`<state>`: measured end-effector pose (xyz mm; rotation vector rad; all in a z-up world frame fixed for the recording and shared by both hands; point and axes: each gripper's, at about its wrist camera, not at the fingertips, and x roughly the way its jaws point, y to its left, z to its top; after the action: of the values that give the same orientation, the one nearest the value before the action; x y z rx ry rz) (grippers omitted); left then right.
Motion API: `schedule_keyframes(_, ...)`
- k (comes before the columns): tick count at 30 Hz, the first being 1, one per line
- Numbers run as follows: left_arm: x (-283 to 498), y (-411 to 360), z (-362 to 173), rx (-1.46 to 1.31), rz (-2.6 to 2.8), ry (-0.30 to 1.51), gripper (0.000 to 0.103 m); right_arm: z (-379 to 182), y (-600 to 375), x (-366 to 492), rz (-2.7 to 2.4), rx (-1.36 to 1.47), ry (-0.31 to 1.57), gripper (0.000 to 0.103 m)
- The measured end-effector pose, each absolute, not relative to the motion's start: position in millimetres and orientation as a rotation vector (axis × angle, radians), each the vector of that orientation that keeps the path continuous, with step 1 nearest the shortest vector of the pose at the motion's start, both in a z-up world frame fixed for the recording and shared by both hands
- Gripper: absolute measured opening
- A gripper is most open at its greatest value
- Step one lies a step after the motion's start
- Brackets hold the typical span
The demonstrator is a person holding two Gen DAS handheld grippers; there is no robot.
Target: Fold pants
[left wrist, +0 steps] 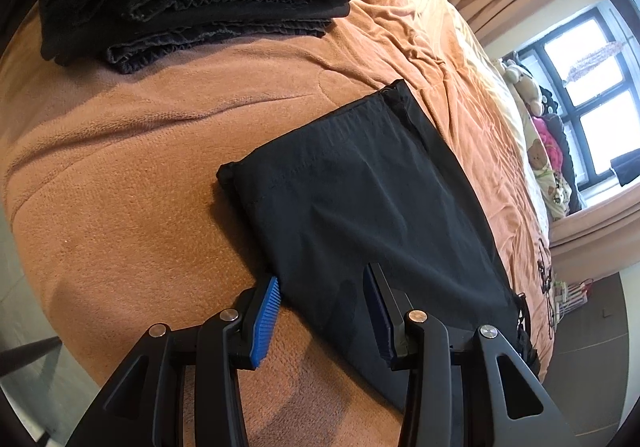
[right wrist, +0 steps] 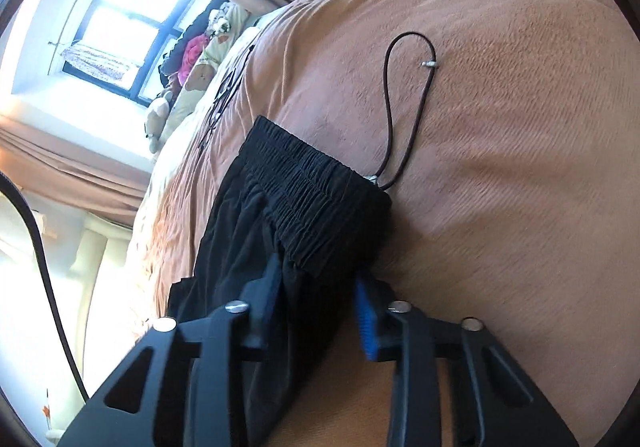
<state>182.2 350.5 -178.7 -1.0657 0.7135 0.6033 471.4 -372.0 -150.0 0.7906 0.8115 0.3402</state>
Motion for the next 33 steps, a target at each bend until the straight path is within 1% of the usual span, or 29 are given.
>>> schedule_keyframes(9,181,353,-181,-1.078,0.591,0.699,0.043,-137,-372,422,0.250,0.762,0.758,0.021)
schedule_keyframes(13,177,357,-182,-1.108,0.571,0.682,0.043,-137,-364,415,0.230,0.747,0.786,0.022)
schedule_keyframes(16,170,360,-180,-1.133,0.556,0.660,0.043,-130,-359,409,0.228,0.744,0.800,0.030)
schedule_keyframes(18,165,361,-180,-1.140,0.548,0.645,0.045,-123,-358,402,0.222,0.729,0.794,0.041)
schedule_keyframes(19,163,361,-180,-1.147,0.543,0.635,0.045,-119,-357,395,0.226,0.724,0.785,0.044)
schedule_keyframes(21,158,363,-182,-1.170,0.529,0.618,0.045,-112,-354,386,0.229,0.706,0.776,0.052)
schedule_keyframes(28,151,376,-184,-1.200,0.541,0.581,0.045,-94,-333,355,0.271,0.656,0.758,0.053)
schedule_keyframes(33,150,387,-186,-1.214,0.563,0.596,0.045,-80,-302,352,0.339,0.596,0.757,0.053)
